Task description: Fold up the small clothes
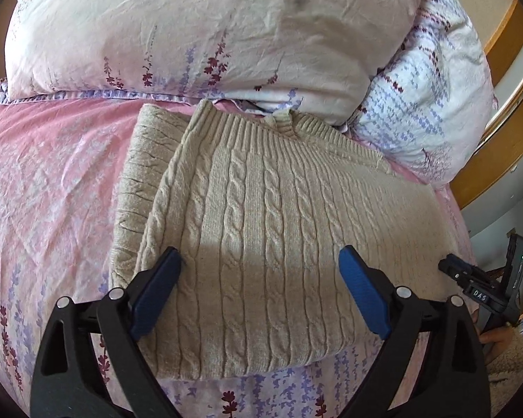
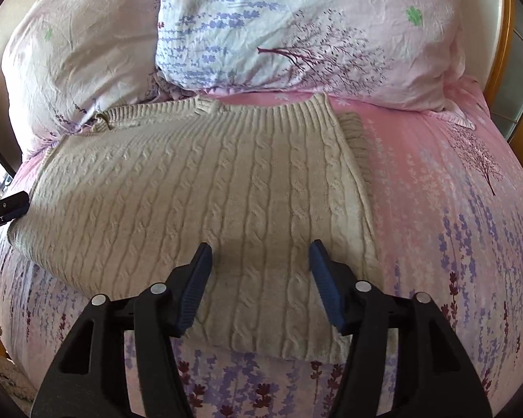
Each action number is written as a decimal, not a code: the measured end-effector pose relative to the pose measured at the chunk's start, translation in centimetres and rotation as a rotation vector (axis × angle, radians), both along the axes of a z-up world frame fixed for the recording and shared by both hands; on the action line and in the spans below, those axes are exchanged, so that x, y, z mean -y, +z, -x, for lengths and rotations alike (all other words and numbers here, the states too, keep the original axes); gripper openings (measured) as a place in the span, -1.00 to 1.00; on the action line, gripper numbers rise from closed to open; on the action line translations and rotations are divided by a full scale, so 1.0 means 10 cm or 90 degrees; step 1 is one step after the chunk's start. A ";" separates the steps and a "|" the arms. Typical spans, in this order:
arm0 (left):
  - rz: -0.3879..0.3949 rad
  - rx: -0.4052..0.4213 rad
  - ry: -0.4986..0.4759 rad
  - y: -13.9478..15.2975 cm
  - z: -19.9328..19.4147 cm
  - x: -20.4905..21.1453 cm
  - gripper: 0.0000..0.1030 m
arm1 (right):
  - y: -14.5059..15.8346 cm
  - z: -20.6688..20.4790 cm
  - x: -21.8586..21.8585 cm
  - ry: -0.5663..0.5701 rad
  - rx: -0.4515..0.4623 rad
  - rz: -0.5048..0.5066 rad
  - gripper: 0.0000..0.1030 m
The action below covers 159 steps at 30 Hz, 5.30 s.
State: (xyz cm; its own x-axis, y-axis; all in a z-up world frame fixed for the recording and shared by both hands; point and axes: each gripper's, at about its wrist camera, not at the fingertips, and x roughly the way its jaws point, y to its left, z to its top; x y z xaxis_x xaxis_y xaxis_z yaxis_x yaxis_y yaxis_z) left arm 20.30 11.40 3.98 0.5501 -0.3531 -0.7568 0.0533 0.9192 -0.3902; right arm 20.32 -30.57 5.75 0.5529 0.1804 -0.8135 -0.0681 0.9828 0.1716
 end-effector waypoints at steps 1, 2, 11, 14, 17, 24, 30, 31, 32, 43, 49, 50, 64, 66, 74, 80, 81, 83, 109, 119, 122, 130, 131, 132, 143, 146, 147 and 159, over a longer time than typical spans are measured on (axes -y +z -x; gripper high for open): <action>0.016 0.006 0.013 0.04 -0.01 -0.08 0.78 | 0.04 -0.02 -0.04 0.008 0.012 -0.011 0.18; 0.033 0.010 0.025 0.07 -0.02 -0.17 0.78 | 0.08 -0.06 -0.08 0.016 0.022 -0.020 0.24; 0.083 -0.045 0.052 0.05 -0.31 -0.75 0.76 | 0.06 -0.41 -0.76 0.142 0.048 -0.033 0.40; 0.086 -0.054 0.037 0.00 -0.38 -0.79 0.76 | 0.02 -0.47 -0.93 0.168 0.044 -0.007 0.40; 0.076 -0.067 0.017 -0.06 -0.44 -0.77 0.74 | -0.06 -0.49 -0.97 0.177 0.026 0.003 0.41; 0.058 -0.081 -0.006 -0.16 -0.54 -0.73 0.69 | -0.11 -0.46 -0.96 0.181 0.029 0.016 0.51; 0.061 -0.075 -0.009 -0.15 -0.56 -0.71 0.69 | -0.12 -0.48 -0.99 0.179 0.033 0.031 0.55; 0.062 -0.074 -0.010 -0.15 -0.56 -0.71 0.69 | -0.11 -0.49 -1.00 0.179 0.033 0.032 0.56; 0.063 -0.073 -0.010 -0.15 -0.57 -0.69 0.68 | -0.11 -0.49 -0.99 0.178 0.034 0.031 0.56; 0.114 -0.074 -0.023 -0.19 -0.63 -0.52 0.22 | -0.12 -0.47 -1.00 0.174 0.037 0.027 0.57; 0.185 -0.100 -0.005 -0.22 -0.68 -0.42 -0.47 | -0.12 -0.48 -0.99 0.175 0.033 0.020 0.57; 0.196 -0.094 -0.002 -0.18 -0.68 -0.39 -0.49 | -0.11 -0.48 -0.98 0.173 0.031 0.014 0.57; 0.339 -0.032 -0.101 0.52 -0.86 0.76 -0.55 | 0.19 -0.27 0.12 -0.042 0.050 -0.079 0.57; 0.351 -0.034 -0.127 0.58 -0.92 1.04 -0.55 | 0.23 -0.21 0.37 -0.090 0.057 -0.087 0.57; 0.338 -0.085 -0.243 0.52 -1.12 2.36 -0.55 | 0.18 0.04 1.12 -0.218 0.055 -0.096 0.57; 0.265 -0.165 -0.297 0.19 -1.14 3.11 -0.35 | 0.06 0.20 1.44 -0.280 0.035 -0.129 0.57; 0.267 -0.182 -0.303 0.14 -1.15 3.19 -0.26 | 0.04 0.22 1.49 -0.286 0.031 -0.139 0.57; 0.307 -0.186 -0.310 0.16 -1.14 3.23 -0.01 | 0.02 0.24 1.57 -0.294 0.025 -0.165 0.57; 0.178 -0.157 -0.168 -0.13 -0.83 1.78 0.53 | 0.26 -0.56 1.22 -0.148 -0.010 -0.333 -0.83; 0.161 -0.148 -0.207 -0.14 -0.78 2.02 0.53 | 0.17 -0.42 1.29 -0.200 -0.009 -0.296 -0.83; 0.159 -0.154 -0.211 -0.17 -0.79 2.07 0.53 | 0.26 -0.45 1.24 -0.199 0.009 -0.244 -0.83; 0.152 -0.146 -0.220 -0.20 -0.68 2.22 0.53 | -0.12 -0.54 1.31 -0.249 -0.074 -0.250 -0.78; 0.152 -0.147 -0.221 -0.20 -0.66 2.23 0.53 | -0.08 -0.51 1.35 -0.250 -0.069 -0.274 -0.74; 0.154 -0.149 -0.220 -0.20 -0.67 2.23 0.52 | -0.03 -0.46 1.41 -0.253 -0.064 -0.299 -0.61; 0.196 -0.170 -0.194 -0.29 -0.54 2.15 0.28 | 0.05 0.23 1.41 -0.227 -0.073 -0.396 -0.43; 0.188 -0.173 -0.200 -0.31 -0.51 2.18 0.24 | 0.05 0.26 1.33 -0.219 -0.070 -0.382 -0.69; 0.184 -0.174 -0.203 -0.29 -0.47 2.15 0.24 | 0.08 0.26 1.30 -0.216 -0.064 -0.363 -0.75; 0.173 -0.192 -0.223 -0.33 -0.37 2.24 0.22 | 0.03 0.24 1.17 -0.213 -0.076 -0.184 -0.81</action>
State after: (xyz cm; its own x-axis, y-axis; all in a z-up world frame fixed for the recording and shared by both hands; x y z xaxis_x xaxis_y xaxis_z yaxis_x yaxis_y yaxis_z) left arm 23.95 -10.97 0.67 0.1365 -0.6814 -0.7190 0.1873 0.7305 -0.6567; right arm 17.88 -42.23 6.09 0.5248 0.2362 -0.8178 0.2824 0.8580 0.4290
